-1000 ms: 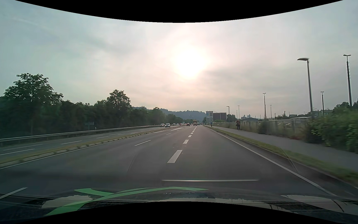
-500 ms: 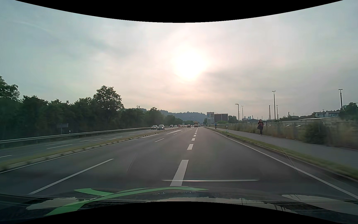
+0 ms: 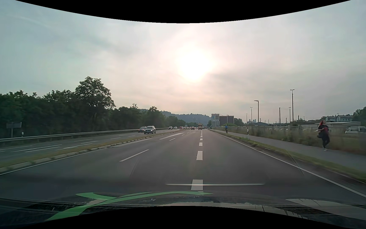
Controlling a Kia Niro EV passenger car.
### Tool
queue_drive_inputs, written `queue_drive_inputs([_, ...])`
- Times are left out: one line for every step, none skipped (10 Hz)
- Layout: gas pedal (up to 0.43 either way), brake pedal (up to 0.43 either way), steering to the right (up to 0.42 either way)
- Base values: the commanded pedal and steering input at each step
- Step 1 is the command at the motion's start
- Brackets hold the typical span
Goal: Follow the waypoints while adhering to traffic rules and regulations
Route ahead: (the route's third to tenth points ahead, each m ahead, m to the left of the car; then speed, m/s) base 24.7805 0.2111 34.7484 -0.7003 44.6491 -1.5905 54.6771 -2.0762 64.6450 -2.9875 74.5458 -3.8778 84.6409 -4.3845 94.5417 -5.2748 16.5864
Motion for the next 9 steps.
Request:
queue_drive_inputs([0.177, 0.000, 0.006])
queue_drive_inputs([0.177, 0.000, 0.008])
queue_drive_inputs([0.169, 0.000, 0.009])
queue_drive_inputs([0.169, 0.000, 0.009])
queue_drive_inputs([0.157, 0.000, 0.007])
queue_drive_inputs([0.150, 0.000, 0.005])
queue_drive_inputs([0.150, 0.000, 0.005])
queue_drive_inputs([0.150, 0.000, 0.003])
queue_drive_inputs([0.150, 0.000, 0.002])
